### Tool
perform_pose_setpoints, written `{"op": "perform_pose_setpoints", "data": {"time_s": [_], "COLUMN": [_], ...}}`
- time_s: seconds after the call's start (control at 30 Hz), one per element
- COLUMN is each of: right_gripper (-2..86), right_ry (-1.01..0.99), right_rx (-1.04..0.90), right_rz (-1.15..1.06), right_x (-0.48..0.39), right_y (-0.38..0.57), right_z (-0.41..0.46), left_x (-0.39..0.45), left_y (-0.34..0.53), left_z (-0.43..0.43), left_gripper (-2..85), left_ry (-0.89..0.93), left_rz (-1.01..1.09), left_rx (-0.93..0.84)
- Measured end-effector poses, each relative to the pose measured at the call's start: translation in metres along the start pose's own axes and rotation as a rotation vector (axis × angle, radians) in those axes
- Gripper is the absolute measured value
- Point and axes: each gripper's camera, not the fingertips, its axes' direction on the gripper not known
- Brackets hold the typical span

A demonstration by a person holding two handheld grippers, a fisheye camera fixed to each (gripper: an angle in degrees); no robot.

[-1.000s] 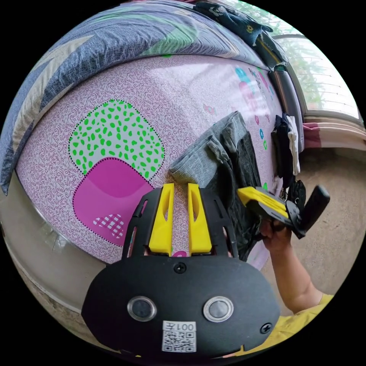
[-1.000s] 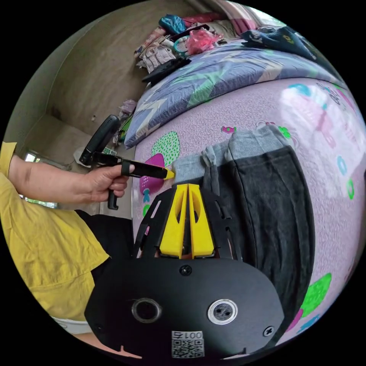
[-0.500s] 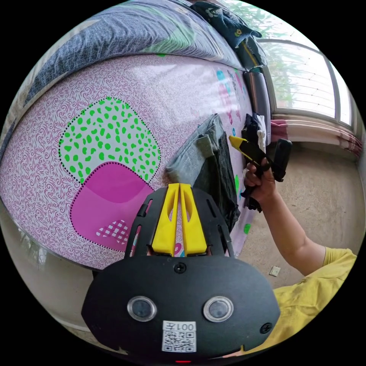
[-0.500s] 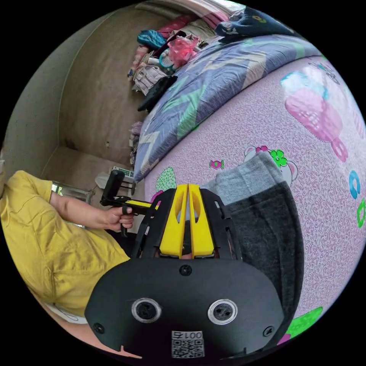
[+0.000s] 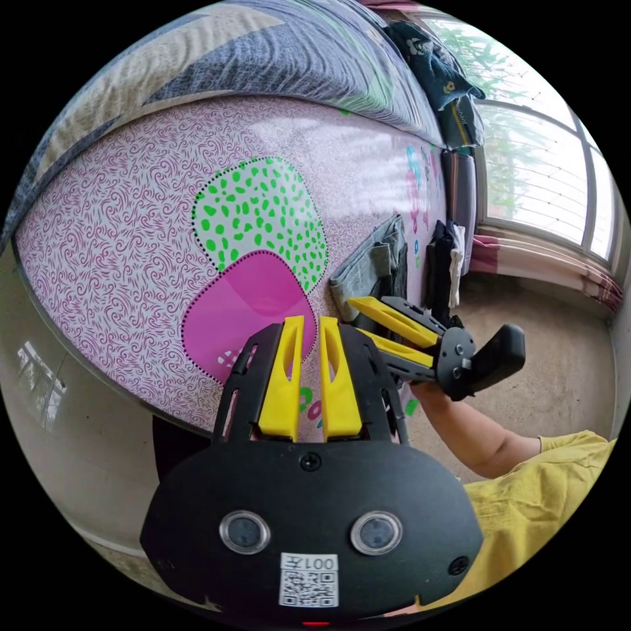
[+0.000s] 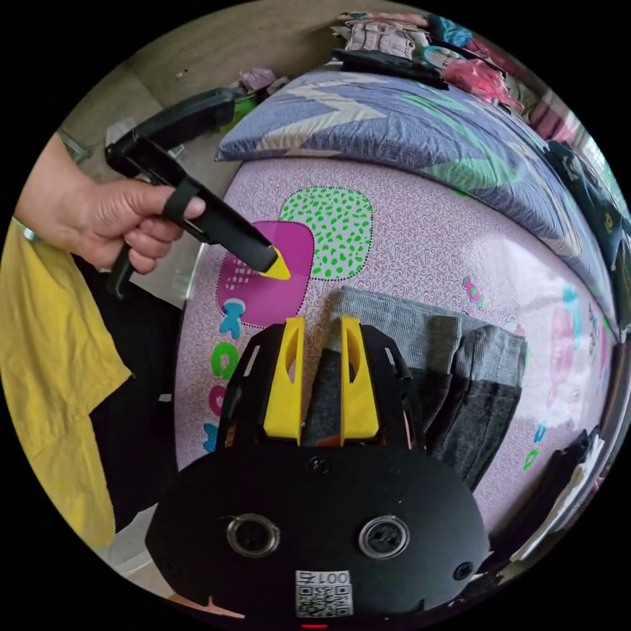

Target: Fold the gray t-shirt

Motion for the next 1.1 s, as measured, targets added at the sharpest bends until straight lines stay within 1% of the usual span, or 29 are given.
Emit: {"op": "perform_pose_setpoints", "data": {"time_s": [0.1,0.2,0.27,0.3,0.33,0.4,0.43,0.47,0.5,0.57,0.67,0.77,0.87,0.97,1.1], "right_gripper": [6.8,5.9,5.0,4.7,4.5,4.6,4.9,5.2,5.4,6.2,6.8,7.1,7.1,7.0,6.7], "right_ry": [0.098,0.054,-0.023,-0.039,-0.100,-0.195,-0.301,-0.355,-0.388,-0.480,-0.536,-0.605,-0.680,-0.779,-0.863], "right_rx": [-0.020,0.051,0.153,0.175,0.209,0.228,0.231,0.229,0.232,0.209,0.122,0.034,0.000,-0.009,-0.063], "right_rz": [0.003,0.047,0.129,0.153,0.183,0.235,0.249,0.294,0.303,0.328,0.298,0.215,0.146,0.116,0.084], "right_x": [-0.003,0.012,0.048,0.060,0.090,0.142,0.180,0.218,0.236,0.297,0.348,0.376,0.395,0.412,0.426], "right_y": [-0.004,-0.001,0.010,0.014,0.022,0.035,0.043,0.050,0.053,0.059,0.054,0.041,0.028,0.020,0.010], "right_z": [0.007,-0.008,-0.032,-0.039,-0.050,-0.064,-0.070,-0.075,-0.078,-0.079,-0.069,-0.054,-0.048,-0.044,-0.043], "left_x": [-0.007,-0.008,-0.010,-0.011,-0.013,-0.016,-0.018,-0.019,-0.021,-0.027,-0.037,-0.049,-0.060,-0.065,-0.063], "left_y": [-0.008,-0.016,-0.022,-0.025,-0.028,-0.031,-0.032,-0.032,-0.032,-0.032,-0.031,-0.029,-0.029,-0.032,-0.040], "left_z": [0.004,0.011,0.017,0.020,0.023,0.027,0.029,0.030,0.031,0.032,0.035,0.035,0.035,0.036,0.040], "left_gripper": [0.1,0.4,0.8,1.1,1.3,1.8,2.2,2.4,2.7,3.0,2.5,1.2,0.1,0.2,1.2], "left_ry": [0.009,0.030,0.048,0.058,0.068,0.076,0.074,0.071,0.071,0.093,0.157,0.195,0.238,0.255,0.279], "left_rz": [-0.004,0.016,0.025,0.027,0.032,0.045,0.064,0.078,0.106,0.145,0.218,0.270,0.258,0.248,0.248], "left_rx": [-0.004,-0.016,-0.037,-0.044,-0.046,-0.046,-0.043,-0.040,-0.034,-0.008,0.027,0.071,0.103,0.102,0.081]}}
